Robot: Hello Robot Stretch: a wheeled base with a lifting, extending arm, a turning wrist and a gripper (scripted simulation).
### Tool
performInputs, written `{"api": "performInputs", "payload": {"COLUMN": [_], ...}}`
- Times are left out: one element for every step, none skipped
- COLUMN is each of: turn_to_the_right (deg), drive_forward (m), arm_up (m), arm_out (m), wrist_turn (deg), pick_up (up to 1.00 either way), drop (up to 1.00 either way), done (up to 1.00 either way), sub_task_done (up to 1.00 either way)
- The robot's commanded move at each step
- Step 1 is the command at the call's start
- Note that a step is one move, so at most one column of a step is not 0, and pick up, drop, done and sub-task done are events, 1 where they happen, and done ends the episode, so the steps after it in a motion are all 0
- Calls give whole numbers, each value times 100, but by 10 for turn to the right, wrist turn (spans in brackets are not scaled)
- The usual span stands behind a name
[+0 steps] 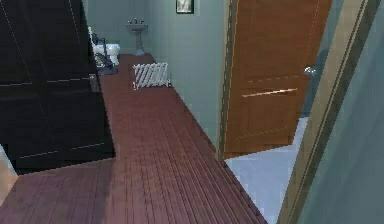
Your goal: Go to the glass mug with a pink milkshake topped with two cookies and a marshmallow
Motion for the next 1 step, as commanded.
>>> {"api": "performInputs", "payload": {"turn_to_the_right": [30], "drive_forward": [0], "arm_up": [0], "arm_out": [0], "wrist_turn": [0], "pick_up": [0], "drop": [0], "done": [0], "sub_task_done": [0]}}
